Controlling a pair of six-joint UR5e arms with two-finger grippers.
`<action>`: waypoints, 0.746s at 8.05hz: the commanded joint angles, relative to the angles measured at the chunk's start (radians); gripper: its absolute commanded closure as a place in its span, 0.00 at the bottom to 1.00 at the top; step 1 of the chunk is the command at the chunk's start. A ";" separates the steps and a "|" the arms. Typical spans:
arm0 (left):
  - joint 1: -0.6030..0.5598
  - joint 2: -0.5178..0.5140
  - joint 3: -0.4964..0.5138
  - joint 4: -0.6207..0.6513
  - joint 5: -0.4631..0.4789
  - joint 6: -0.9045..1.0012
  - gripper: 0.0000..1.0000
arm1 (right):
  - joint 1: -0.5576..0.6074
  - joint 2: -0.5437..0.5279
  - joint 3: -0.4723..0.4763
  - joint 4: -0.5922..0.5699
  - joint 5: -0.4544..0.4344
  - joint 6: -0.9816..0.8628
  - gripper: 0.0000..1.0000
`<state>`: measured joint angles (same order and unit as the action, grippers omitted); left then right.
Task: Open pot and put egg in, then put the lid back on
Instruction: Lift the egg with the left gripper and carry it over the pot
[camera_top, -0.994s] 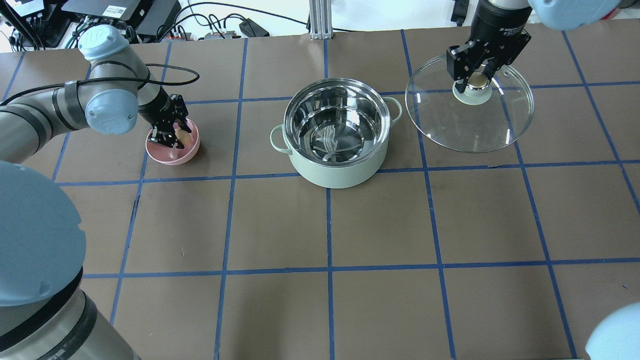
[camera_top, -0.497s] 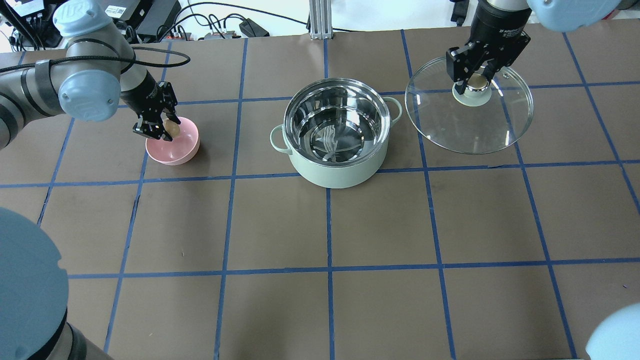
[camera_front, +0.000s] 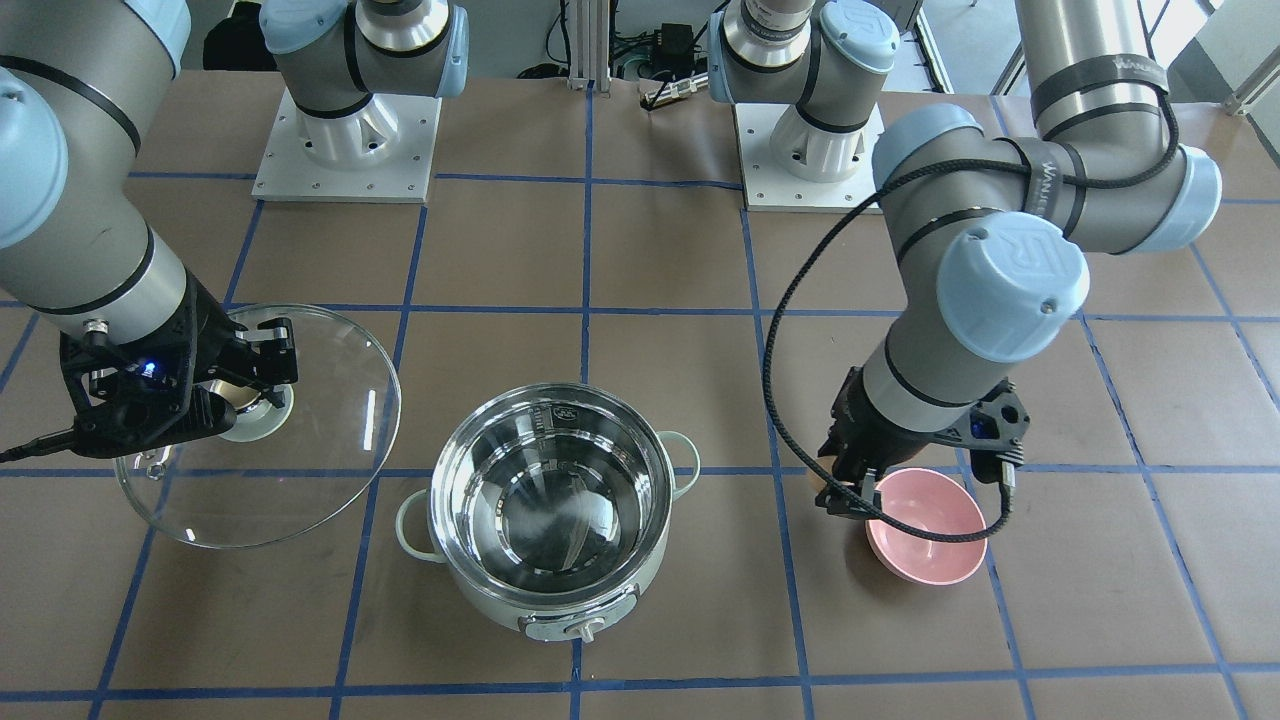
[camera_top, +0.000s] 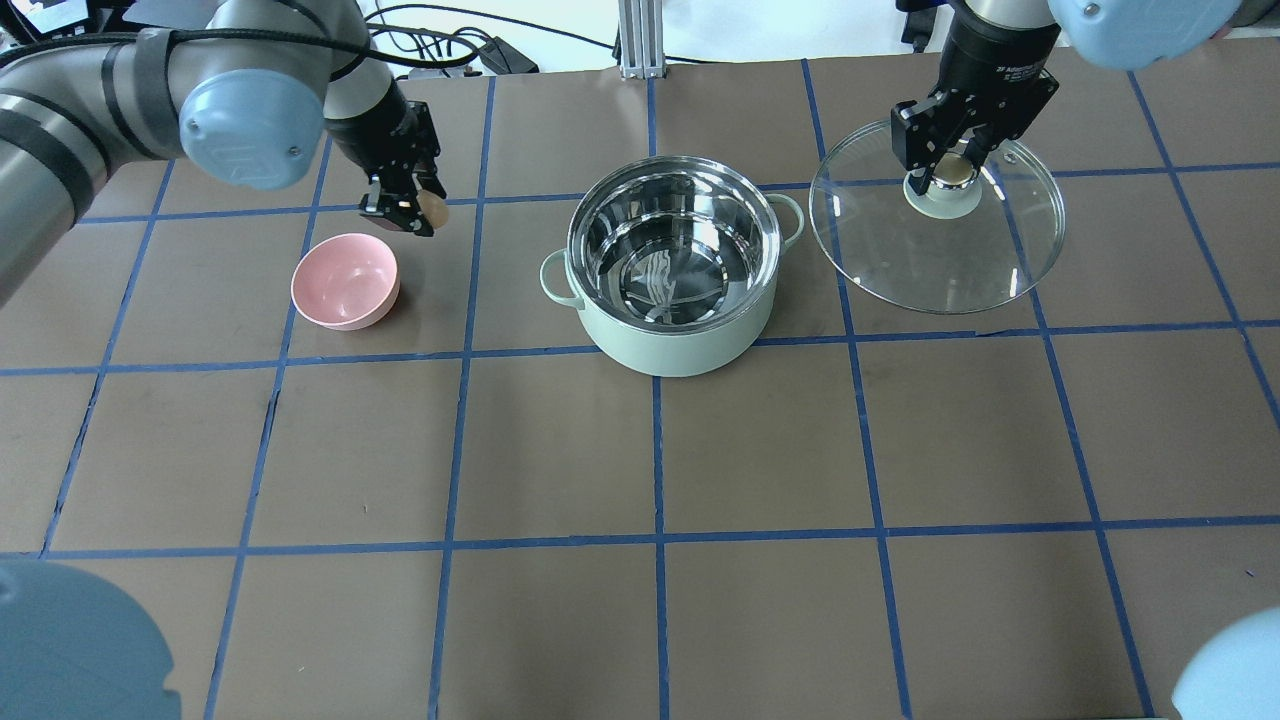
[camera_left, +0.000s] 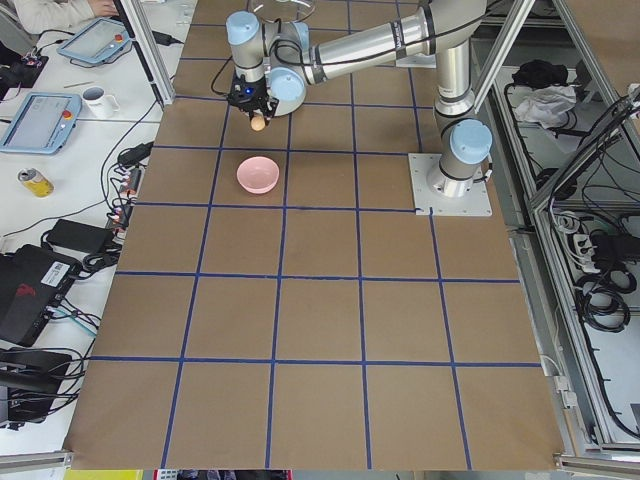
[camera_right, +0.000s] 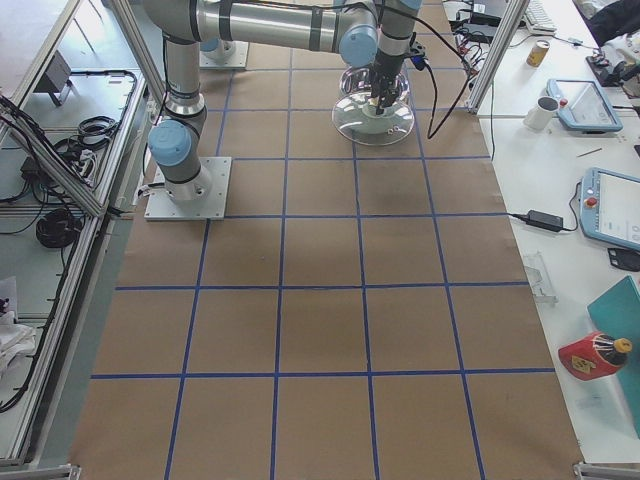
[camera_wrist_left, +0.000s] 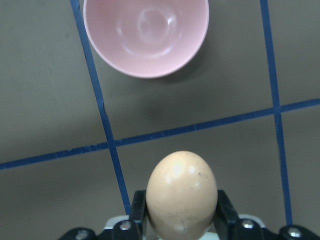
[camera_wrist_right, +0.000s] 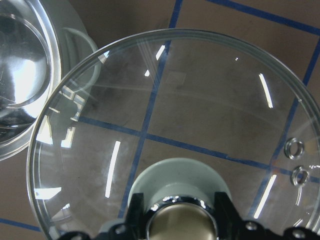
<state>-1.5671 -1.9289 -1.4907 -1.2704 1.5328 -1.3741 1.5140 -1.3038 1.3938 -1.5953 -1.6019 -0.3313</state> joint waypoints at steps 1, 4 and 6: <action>-0.137 -0.013 0.072 0.003 -0.119 -0.330 0.94 | 0.000 0.000 0.001 0.000 0.000 0.000 1.00; -0.276 -0.074 0.116 0.037 -0.146 -0.511 0.98 | 0.000 -0.002 0.001 0.000 0.000 0.000 1.00; -0.306 -0.131 0.121 0.088 -0.145 -0.562 1.00 | 0.000 -0.002 0.001 0.002 0.000 0.000 1.00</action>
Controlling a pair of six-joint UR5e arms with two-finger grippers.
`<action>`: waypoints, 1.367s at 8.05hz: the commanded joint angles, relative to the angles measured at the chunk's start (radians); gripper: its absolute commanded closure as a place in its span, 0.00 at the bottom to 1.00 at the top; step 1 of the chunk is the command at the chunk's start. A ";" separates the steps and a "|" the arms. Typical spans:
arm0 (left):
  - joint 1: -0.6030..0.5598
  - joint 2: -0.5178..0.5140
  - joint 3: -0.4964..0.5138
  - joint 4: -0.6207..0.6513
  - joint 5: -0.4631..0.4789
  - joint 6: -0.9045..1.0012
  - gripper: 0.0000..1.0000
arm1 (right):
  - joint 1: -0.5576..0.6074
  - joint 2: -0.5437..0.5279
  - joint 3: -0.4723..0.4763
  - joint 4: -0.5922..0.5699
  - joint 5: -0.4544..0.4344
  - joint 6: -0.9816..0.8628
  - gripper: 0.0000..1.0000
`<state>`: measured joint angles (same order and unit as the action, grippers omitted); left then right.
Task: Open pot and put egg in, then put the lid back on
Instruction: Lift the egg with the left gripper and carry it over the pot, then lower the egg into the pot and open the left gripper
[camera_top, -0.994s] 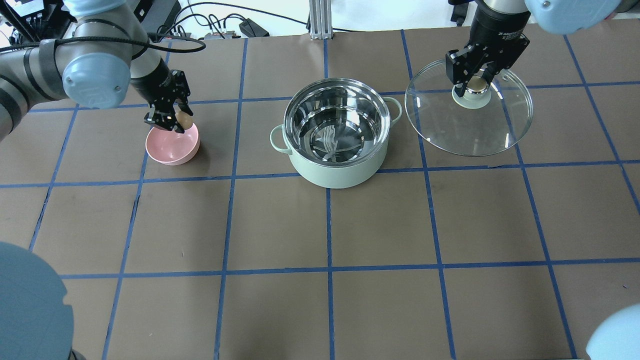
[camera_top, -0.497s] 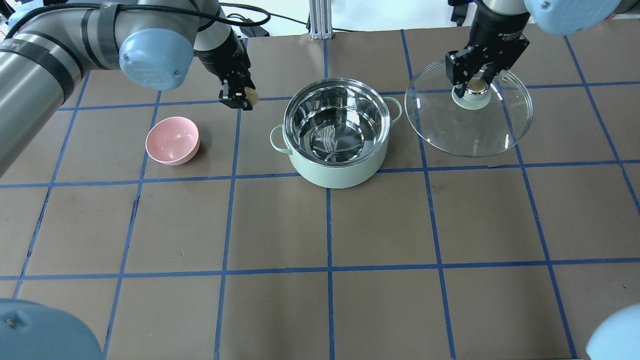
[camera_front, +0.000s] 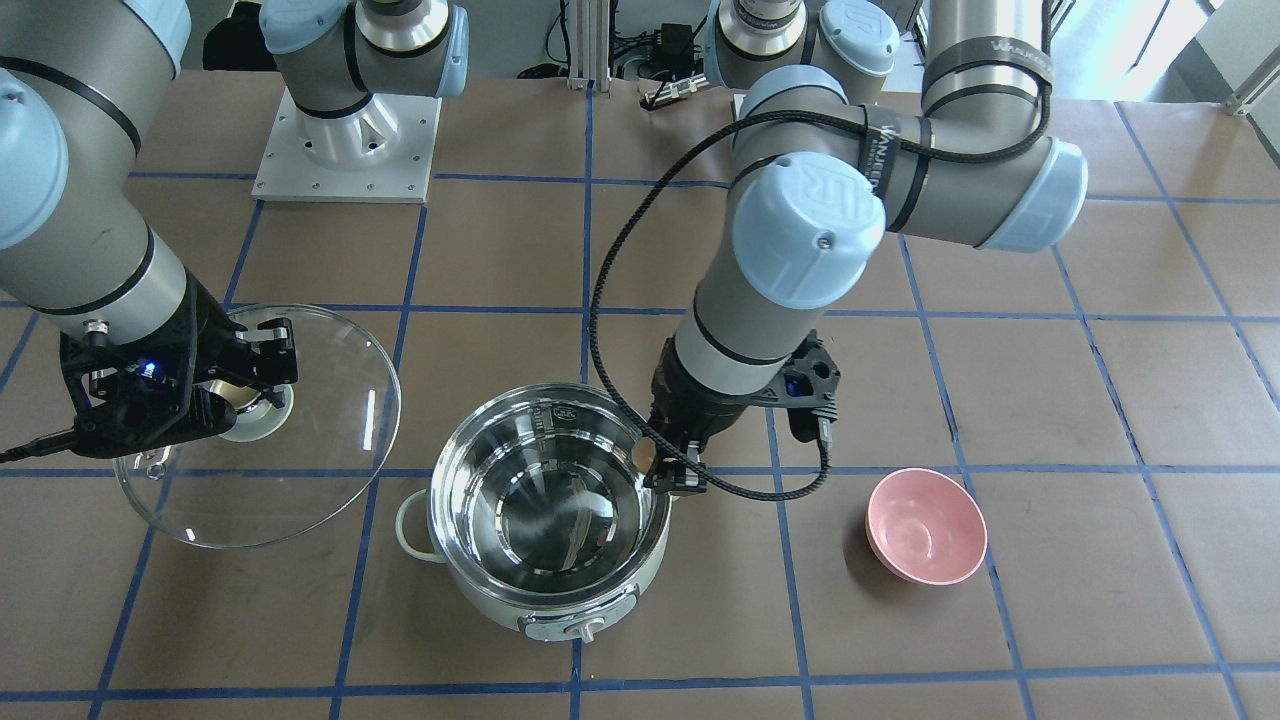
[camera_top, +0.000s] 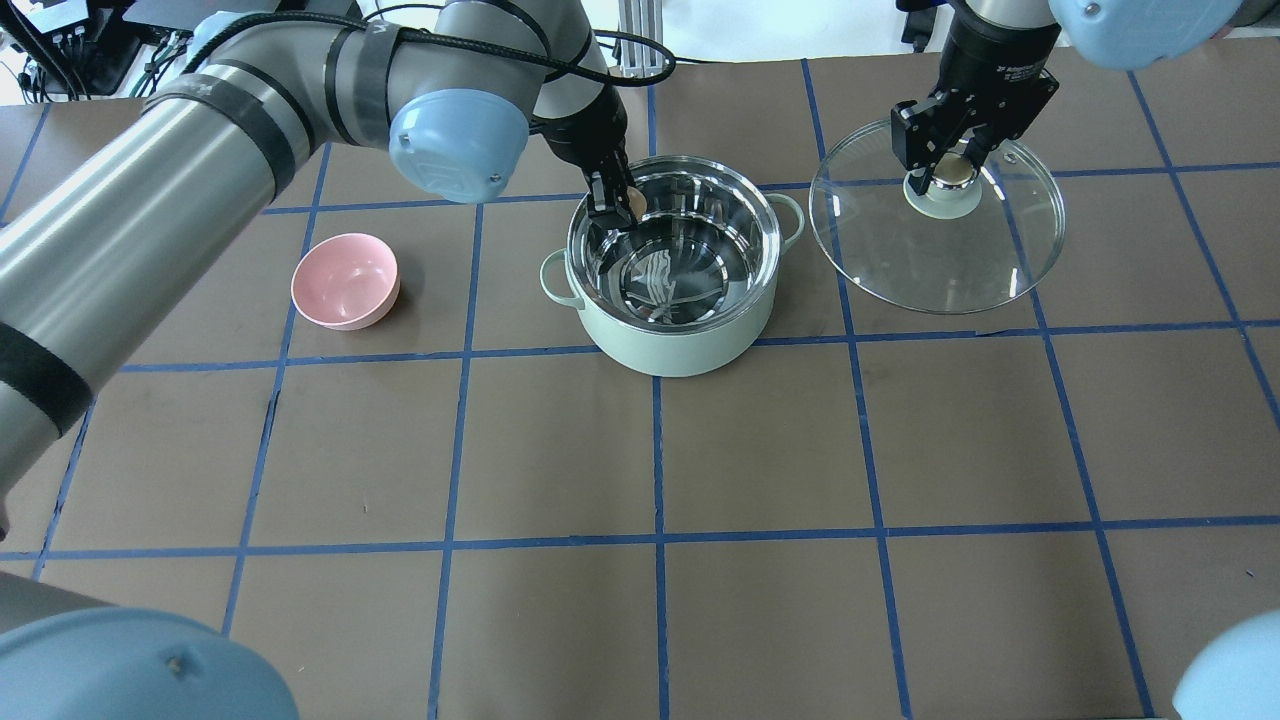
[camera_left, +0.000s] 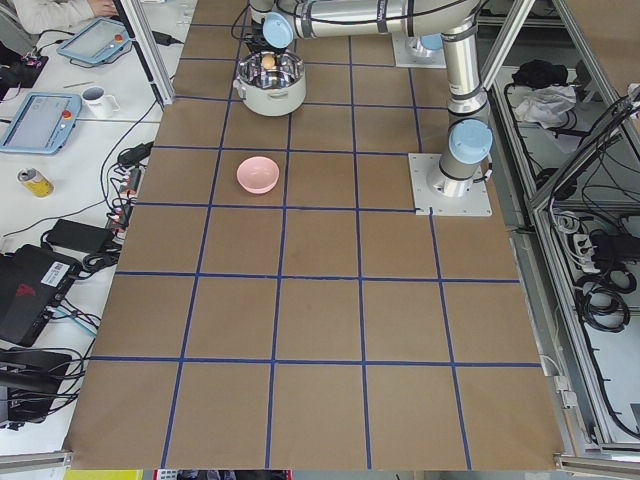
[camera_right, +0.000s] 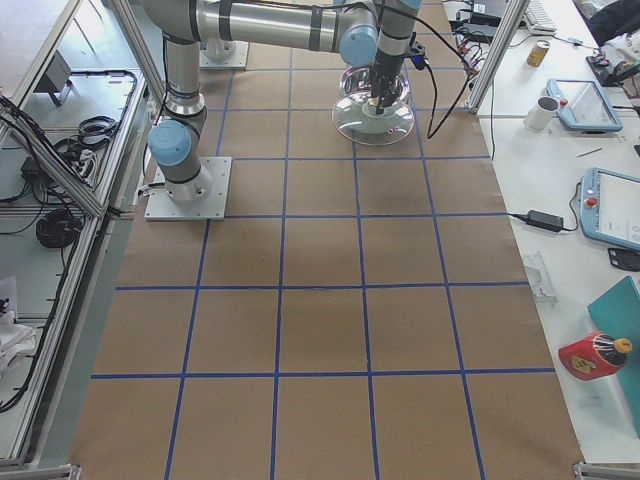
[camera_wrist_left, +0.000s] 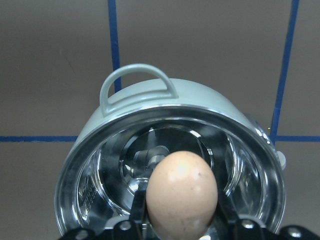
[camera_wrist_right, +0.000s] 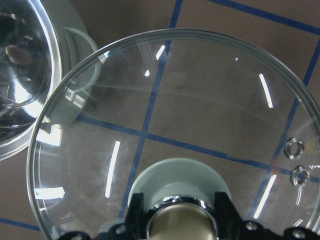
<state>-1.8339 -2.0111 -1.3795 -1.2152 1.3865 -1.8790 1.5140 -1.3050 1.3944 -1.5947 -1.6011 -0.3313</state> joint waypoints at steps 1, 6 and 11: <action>-0.051 -0.063 0.020 0.037 0.003 -0.060 1.00 | 0.000 0.000 0.000 0.001 0.001 0.000 1.00; -0.100 -0.136 0.023 0.043 0.141 -0.028 0.99 | 0.000 -0.011 0.000 -0.002 0.009 0.009 1.00; -0.100 -0.196 0.065 0.080 0.144 -0.029 0.98 | 0.000 -0.011 0.000 -0.002 0.012 0.015 1.00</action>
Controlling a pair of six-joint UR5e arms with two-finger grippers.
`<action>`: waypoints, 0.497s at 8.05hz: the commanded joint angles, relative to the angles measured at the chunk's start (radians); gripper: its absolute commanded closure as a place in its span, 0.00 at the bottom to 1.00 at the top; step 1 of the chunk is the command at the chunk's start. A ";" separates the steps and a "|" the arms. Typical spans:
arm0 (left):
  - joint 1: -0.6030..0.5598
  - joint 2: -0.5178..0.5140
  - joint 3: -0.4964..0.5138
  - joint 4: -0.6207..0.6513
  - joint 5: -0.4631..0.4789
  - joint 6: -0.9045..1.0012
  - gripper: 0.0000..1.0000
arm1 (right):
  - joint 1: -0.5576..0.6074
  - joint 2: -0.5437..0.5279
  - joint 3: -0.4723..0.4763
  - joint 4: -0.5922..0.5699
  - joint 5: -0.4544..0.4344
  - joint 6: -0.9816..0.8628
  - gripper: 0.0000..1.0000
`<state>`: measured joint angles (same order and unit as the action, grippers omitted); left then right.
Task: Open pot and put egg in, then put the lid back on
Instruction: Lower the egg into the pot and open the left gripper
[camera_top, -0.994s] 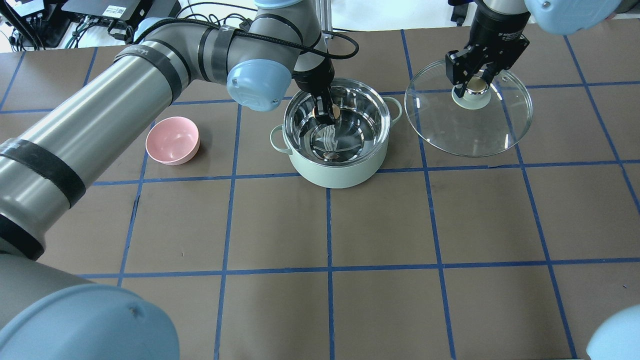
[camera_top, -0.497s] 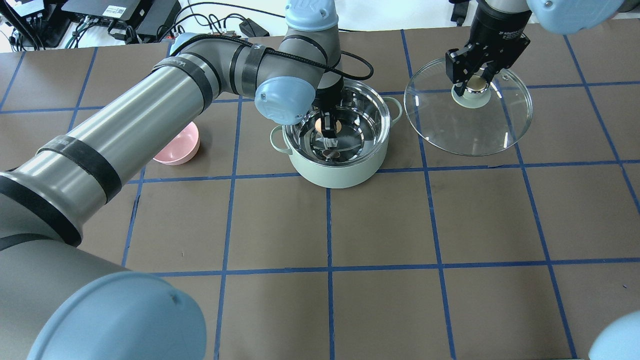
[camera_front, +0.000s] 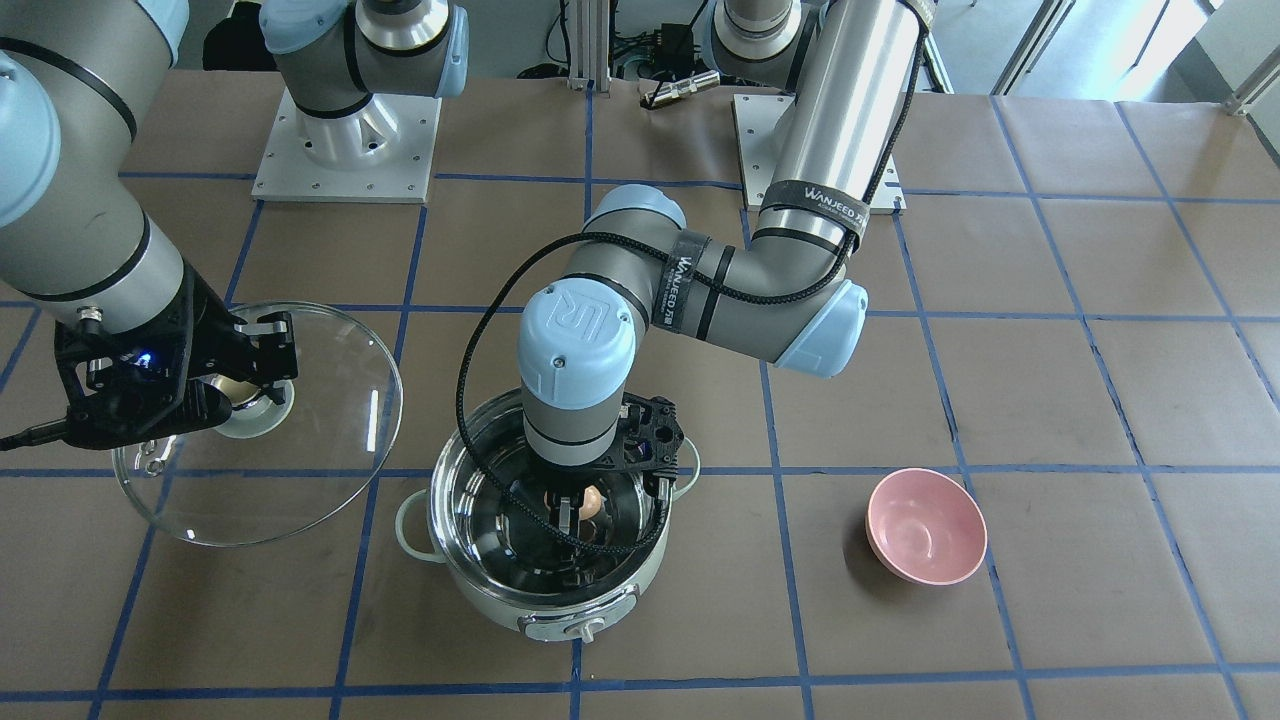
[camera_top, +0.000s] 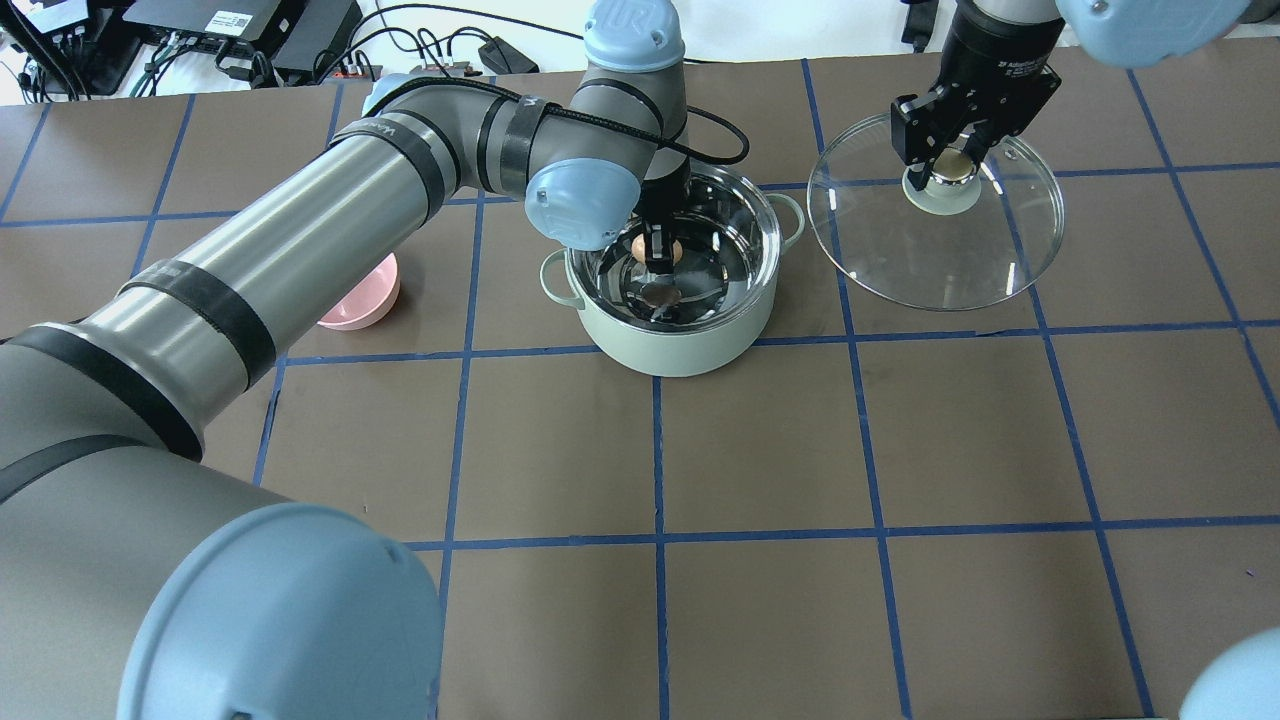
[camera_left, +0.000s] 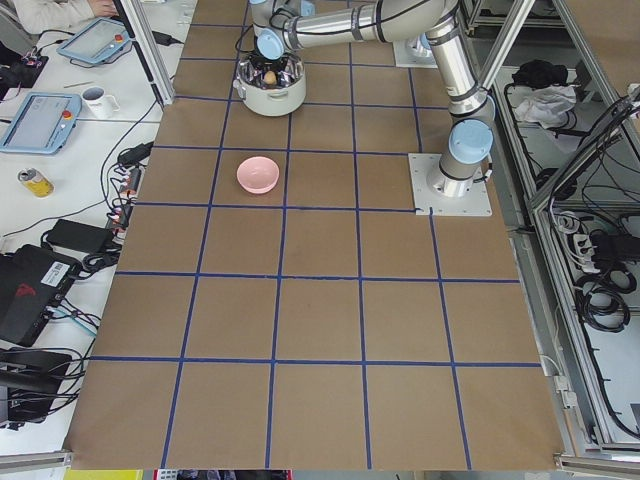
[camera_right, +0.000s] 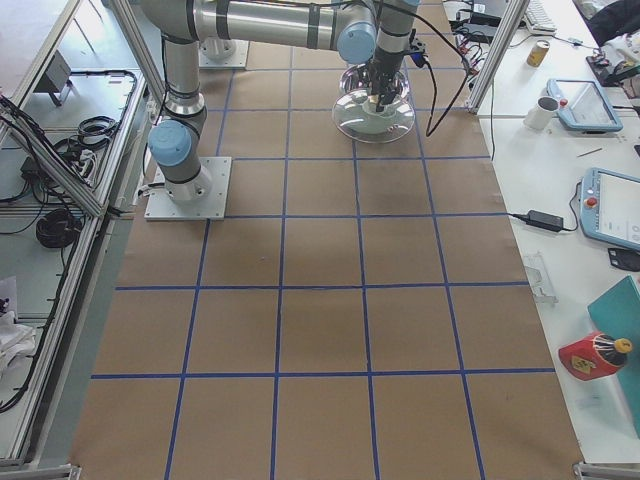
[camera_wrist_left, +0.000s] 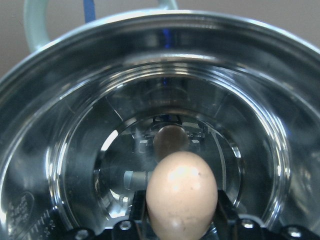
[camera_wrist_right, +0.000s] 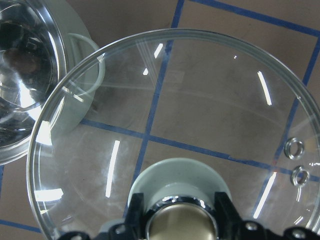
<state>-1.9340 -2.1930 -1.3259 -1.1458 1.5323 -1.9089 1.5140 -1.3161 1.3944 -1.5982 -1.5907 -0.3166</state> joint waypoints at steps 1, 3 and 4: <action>0.000 -0.017 0.007 0.011 -0.004 -0.007 0.98 | 0.000 -0.002 0.000 0.001 0.002 0.001 1.00; -0.002 -0.027 -0.001 0.011 -0.009 -0.006 0.97 | 0.000 -0.002 0.000 0.001 0.002 0.001 1.00; -0.002 -0.028 -0.003 0.011 -0.009 -0.001 0.97 | 0.000 0.000 0.000 0.001 0.002 0.001 1.00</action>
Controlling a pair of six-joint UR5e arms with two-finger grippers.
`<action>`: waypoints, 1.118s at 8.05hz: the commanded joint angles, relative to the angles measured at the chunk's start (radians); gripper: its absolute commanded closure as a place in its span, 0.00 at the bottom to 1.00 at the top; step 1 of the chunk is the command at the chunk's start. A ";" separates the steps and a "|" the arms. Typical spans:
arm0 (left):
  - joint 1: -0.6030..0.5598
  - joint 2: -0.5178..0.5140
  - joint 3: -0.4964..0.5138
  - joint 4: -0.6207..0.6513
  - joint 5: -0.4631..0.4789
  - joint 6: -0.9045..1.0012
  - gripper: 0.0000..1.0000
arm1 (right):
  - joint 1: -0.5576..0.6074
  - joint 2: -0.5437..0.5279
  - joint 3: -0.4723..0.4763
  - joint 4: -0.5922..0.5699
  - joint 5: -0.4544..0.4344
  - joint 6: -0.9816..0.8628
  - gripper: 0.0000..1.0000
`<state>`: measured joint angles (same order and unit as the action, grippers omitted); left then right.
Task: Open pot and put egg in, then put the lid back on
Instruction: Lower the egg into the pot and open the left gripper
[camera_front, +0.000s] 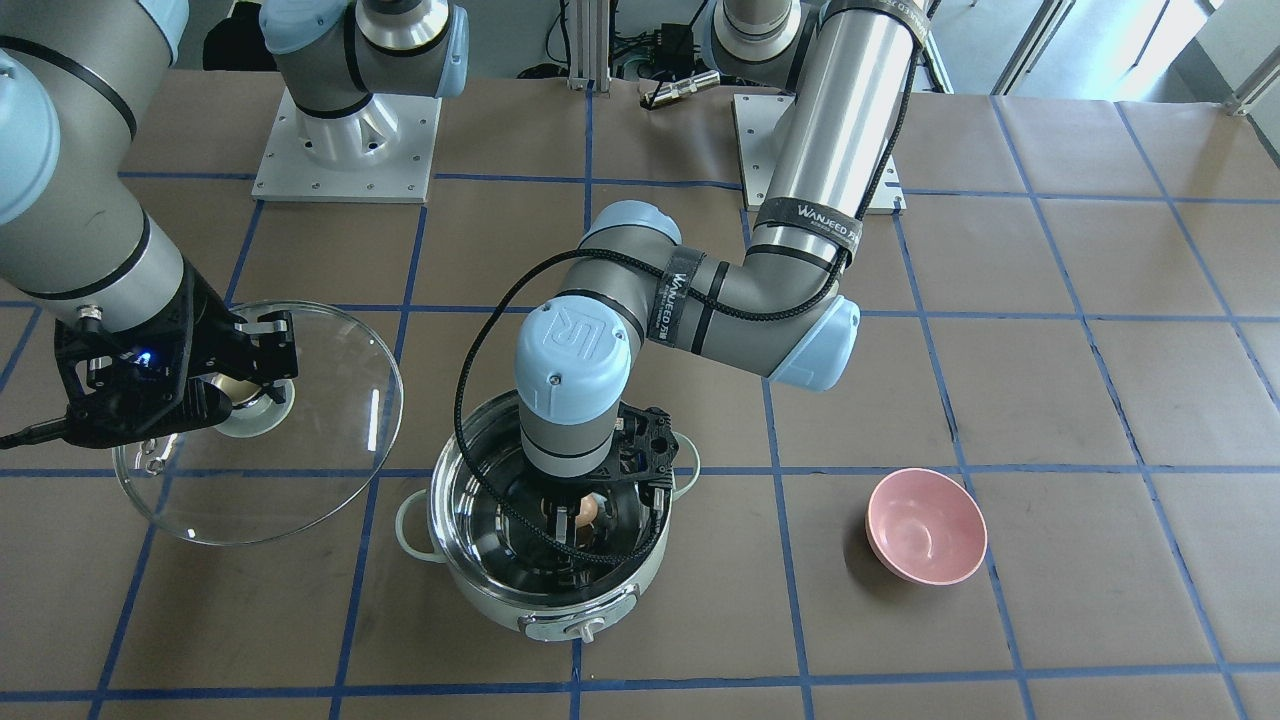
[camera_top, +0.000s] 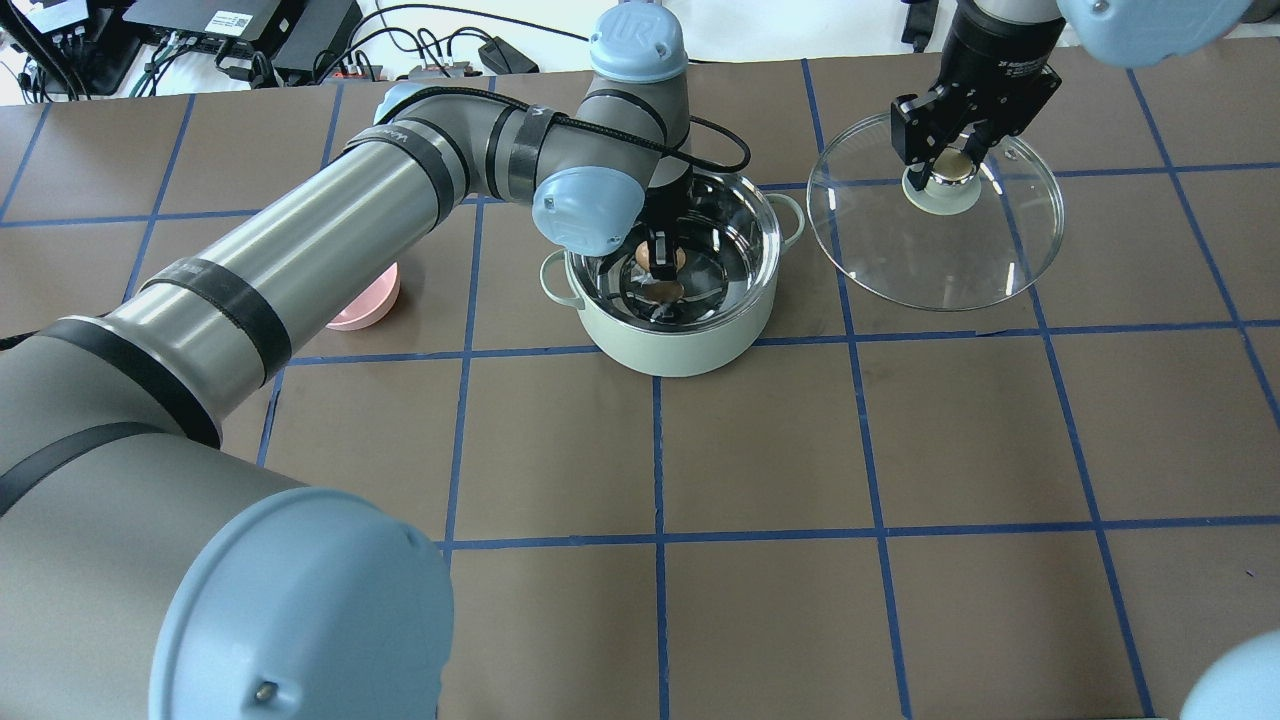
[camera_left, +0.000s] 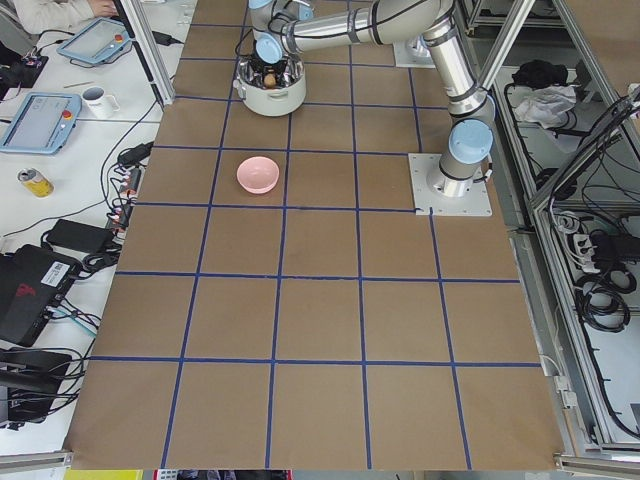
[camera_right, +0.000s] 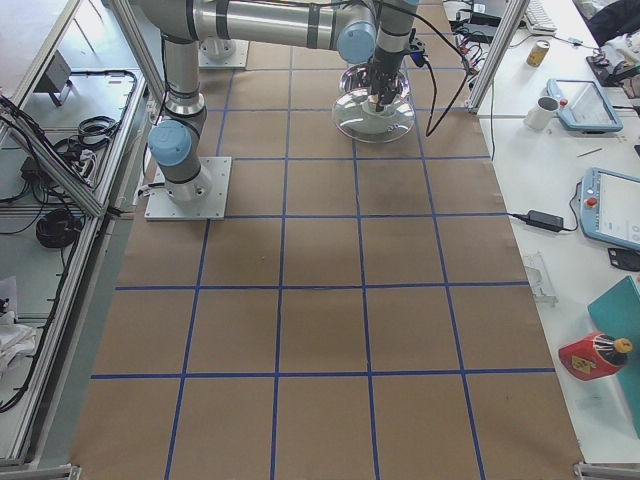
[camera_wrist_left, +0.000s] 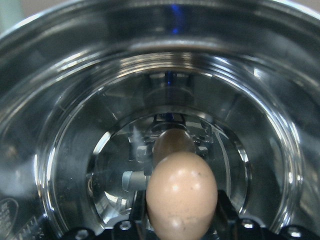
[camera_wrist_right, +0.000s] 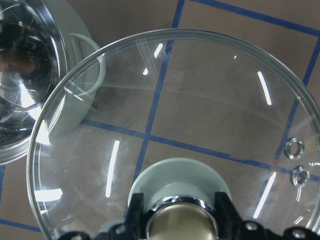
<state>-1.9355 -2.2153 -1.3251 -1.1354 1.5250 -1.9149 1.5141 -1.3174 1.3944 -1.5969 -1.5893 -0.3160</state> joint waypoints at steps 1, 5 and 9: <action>-0.002 -0.009 -0.003 0.002 -0.002 0.007 0.96 | 0.000 0.001 0.000 0.000 0.000 0.000 1.00; -0.003 -0.007 -0.046 0.098 -0.005 0.005 0.62 | 0.002 0.001 0.003 0.000 0.000 0.000 1.00; -0.003 0.000 -0.066 0.111 -0.006 0.008 0.44 | 0.002 0.003 0.006 -0.002 0.000 0.000 1.00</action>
<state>-1.9389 -2.2162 -1.3877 -1.0280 1.5201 -1.9057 1.5156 -1.3151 1.3987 -1.5969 -1.5892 -0.3160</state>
